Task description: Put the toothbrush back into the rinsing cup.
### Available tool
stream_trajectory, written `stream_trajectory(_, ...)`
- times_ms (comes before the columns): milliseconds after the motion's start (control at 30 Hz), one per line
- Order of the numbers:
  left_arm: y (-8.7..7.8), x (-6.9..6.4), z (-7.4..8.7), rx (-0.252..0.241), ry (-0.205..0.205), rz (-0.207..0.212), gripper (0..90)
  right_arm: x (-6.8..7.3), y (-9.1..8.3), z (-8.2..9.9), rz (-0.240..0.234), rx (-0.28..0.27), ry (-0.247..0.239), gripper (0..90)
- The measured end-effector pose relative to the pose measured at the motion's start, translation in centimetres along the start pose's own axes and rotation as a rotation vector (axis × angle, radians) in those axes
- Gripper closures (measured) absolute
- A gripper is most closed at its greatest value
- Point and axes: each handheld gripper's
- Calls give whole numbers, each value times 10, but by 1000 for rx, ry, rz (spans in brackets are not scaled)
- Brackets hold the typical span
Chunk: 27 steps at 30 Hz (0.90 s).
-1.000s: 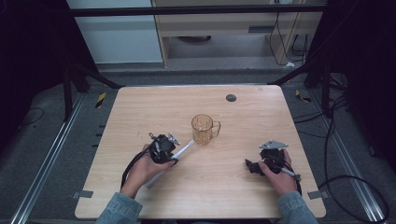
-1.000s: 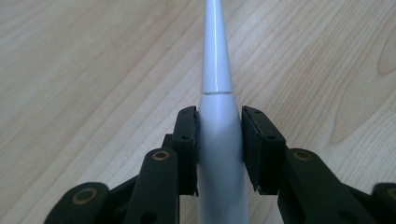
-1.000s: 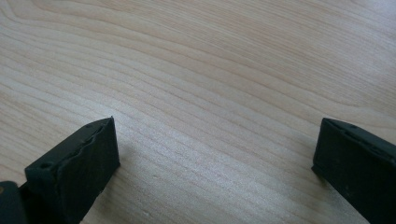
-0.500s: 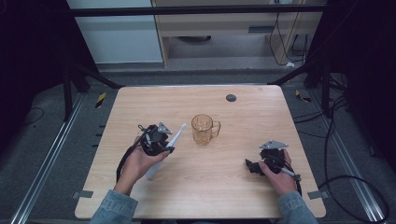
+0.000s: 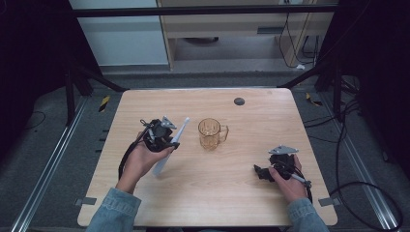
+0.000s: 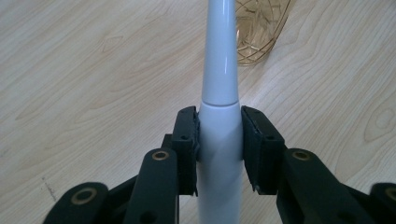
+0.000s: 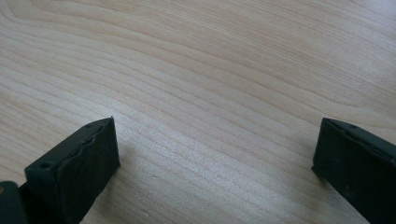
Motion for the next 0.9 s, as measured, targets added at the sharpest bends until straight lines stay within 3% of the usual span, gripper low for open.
stream_trajectory(900, -8, 1, -29, -48, 24, -1, 677, 0, 0, 0, 1, 1, -1, 4)
Point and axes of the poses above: each handheld gripper's, and its own axes: y roughly forward along the jaws, z roughly out of its underside, x roughly to its left, and after that the axes turned 12 degrees about z, right-handed
